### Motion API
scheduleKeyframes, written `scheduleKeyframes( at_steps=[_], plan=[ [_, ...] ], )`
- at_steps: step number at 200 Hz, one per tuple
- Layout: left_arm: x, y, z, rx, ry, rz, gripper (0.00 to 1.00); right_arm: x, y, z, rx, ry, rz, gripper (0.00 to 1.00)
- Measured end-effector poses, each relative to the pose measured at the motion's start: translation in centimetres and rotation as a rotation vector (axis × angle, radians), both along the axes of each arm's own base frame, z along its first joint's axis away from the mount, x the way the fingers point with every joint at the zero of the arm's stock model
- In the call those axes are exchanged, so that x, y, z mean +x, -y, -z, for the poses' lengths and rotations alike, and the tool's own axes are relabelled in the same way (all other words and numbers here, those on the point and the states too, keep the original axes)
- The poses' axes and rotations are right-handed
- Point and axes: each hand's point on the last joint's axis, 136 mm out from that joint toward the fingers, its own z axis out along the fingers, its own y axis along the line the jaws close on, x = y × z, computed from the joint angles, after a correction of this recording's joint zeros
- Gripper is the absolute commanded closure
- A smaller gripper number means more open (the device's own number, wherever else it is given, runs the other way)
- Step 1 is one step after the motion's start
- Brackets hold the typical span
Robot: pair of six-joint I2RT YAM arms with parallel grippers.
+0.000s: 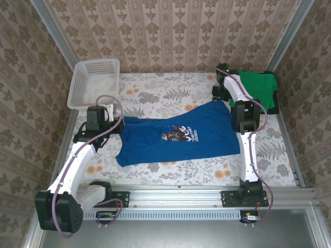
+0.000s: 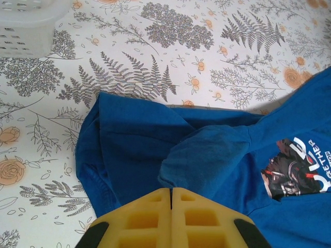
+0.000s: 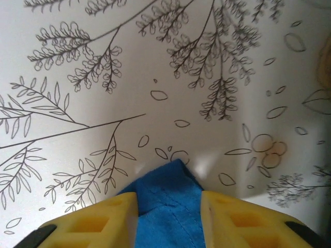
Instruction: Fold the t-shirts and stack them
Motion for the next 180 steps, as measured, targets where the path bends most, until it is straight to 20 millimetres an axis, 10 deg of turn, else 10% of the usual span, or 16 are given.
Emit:
scheduleKeyframes(
  at_steps=[45,101,142,180],
  plan=[
    [0.1,0.0,0.2,0.001,-0.004,0.000,1.00,0.2,0.0,0.0,0.052,0.006,0.019,0.94],
    [1.3,0.3,-1.9,-0.020,0.019,0.009,1.00,0.1,-0.7,-1.3,0.107,0.024,0.020,0.99],
    [1.8,0.8,-9.6,-0.050,0.192,0.044,1.00,-4.3,-0.8,-7.3,0.120,0.081,-0.022,0.99],
    [-2.7,0.1,-8.8,-0.054,0.219,0.043,1.00,-9.8,0.4,-10.1,0.190,0.176,-0.012,0.98]
  ],
)
